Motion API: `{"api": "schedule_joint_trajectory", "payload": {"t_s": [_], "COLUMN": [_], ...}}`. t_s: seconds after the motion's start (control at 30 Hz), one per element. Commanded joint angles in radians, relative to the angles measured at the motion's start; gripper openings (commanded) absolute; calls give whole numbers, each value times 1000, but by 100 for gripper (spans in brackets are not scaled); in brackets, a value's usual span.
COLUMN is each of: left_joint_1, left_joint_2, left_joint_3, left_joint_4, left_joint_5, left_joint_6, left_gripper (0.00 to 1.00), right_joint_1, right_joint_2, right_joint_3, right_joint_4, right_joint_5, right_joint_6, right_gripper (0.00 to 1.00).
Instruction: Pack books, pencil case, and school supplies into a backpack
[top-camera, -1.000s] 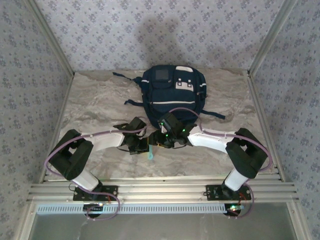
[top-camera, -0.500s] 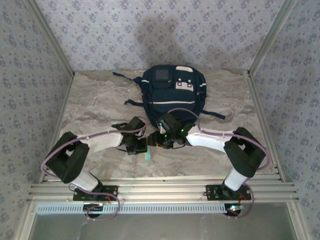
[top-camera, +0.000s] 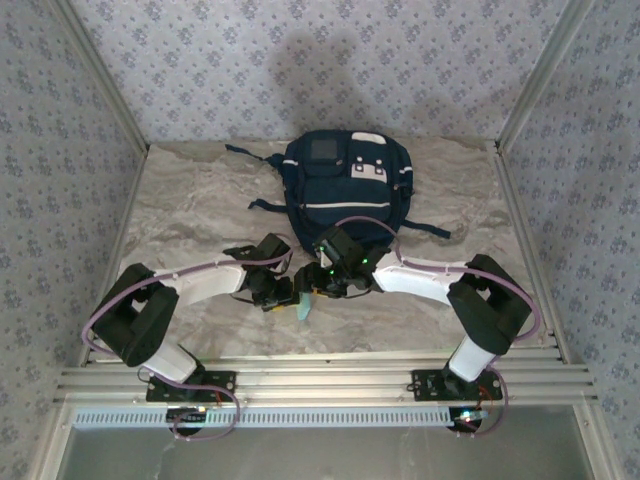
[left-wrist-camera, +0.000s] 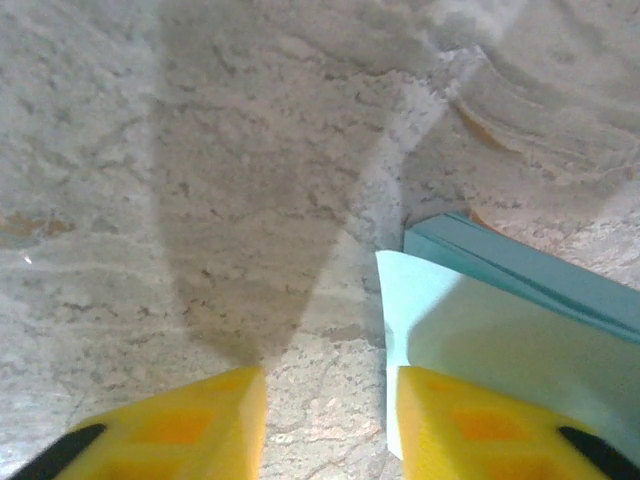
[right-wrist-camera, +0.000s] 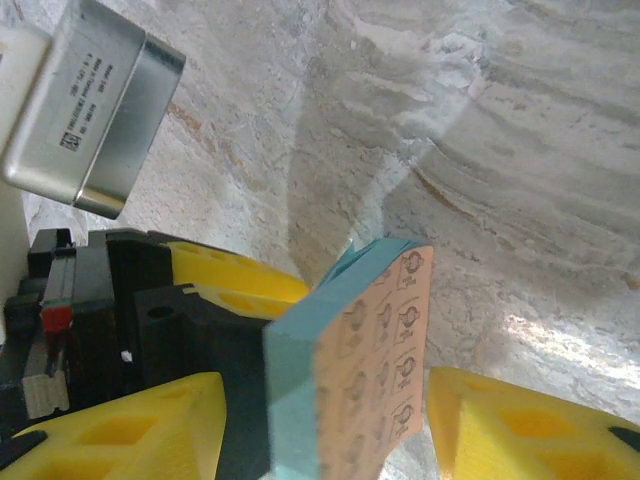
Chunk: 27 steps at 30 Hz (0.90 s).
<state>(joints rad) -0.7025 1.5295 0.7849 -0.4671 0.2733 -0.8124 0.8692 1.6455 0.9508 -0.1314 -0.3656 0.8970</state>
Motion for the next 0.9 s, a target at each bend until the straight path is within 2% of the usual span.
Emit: {"api": "schedule_joint_trajectory", "payload": {"t_s": [0.0, 0.1, 0.17, 0.37, 0.43, 0.5, 0.6, 0.67, 0.87], "left_joint_1": [-21, -21, -21, -20, -18, -18, -17, -17, -18], "left_joint_2": [-36, -42, -43, -47, -44, -41, -39, -39, -60], "left_joint_3": [46, 50, 53, 40, 37, 36, 36, 37, 71], "left_joint_4": [71, 74, 66, 62, 62, 64, 65, 66, 60], "left_joint_5": [65, 65, 60, 49, 46, 42, 43, 43, 61], "left_joint_6": [-9, -11, -5, -5, -5, -5, -7, -8, -13], "left_gripper": [45, 47, 47, 47, 47, 47, 48, 48, 48], "right_joint_1": [16, 15, 11, 1, 1, 2, 5, 10, 14], "right_joint_2": [-3, -1, -2, 0, 6, 16, 34, 38, 34], "right_joint_3": [20, 17, 2, -30, -29, -25, -8, 0, 26], "right_joint_4": [20, 13, 19, 42, 43, 38, 4, -9, -48], "right_joint_5": [-36, -34, -30, -36, -42, -47, -43, -33, -16], "right_joint_6": [-12, -10, -2, 8, 2, -2, -11, -20, -40], "right_gripper": [57, 56, 51, 22, 19, 20, 38, 45, 49]}}
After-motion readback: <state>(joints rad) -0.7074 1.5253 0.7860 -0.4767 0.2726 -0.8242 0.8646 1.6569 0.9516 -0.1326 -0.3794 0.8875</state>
